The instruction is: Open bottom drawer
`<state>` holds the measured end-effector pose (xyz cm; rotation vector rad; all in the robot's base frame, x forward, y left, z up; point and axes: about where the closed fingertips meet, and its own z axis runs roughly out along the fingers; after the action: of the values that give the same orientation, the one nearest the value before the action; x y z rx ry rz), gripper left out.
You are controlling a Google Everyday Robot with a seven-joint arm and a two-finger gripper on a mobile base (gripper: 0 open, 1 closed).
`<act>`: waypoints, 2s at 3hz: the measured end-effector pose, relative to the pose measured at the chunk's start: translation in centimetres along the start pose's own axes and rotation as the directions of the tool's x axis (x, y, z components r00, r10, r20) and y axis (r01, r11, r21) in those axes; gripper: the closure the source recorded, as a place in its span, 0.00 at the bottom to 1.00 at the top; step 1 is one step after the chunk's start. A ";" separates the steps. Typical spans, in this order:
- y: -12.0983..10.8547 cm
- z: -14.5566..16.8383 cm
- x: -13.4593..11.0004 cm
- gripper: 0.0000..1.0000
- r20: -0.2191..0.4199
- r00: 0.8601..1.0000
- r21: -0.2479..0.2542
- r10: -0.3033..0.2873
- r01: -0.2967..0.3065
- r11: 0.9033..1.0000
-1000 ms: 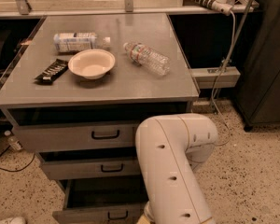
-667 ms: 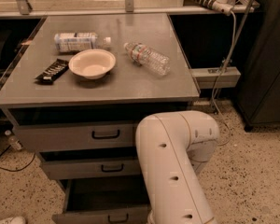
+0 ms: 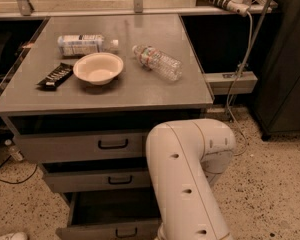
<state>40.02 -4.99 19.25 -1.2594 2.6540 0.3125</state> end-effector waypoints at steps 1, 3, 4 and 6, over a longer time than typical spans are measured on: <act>-1.0 -2.5 -1.1 0.00 0.028 1.000 0.037 -0.012 0.011 0.999; -1.6 -2.1 -2.0 0.00 0.004 0.999 0.056 -0.042 0.042 0.998; -1.8 0.1 -2.6 0.00 -0.030 0.996 0.034 -0.081 0.082 0.996; -2.2 4.1 -2.4 0.00 -0.074 0.993 -0.008 -0.092 0.092 0.996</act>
Offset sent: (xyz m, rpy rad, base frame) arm 0.0102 -0.0042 0.0206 -0.0016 -0.0383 -0.0010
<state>43.53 -3.48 15.66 -1.4161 2.6474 0.2621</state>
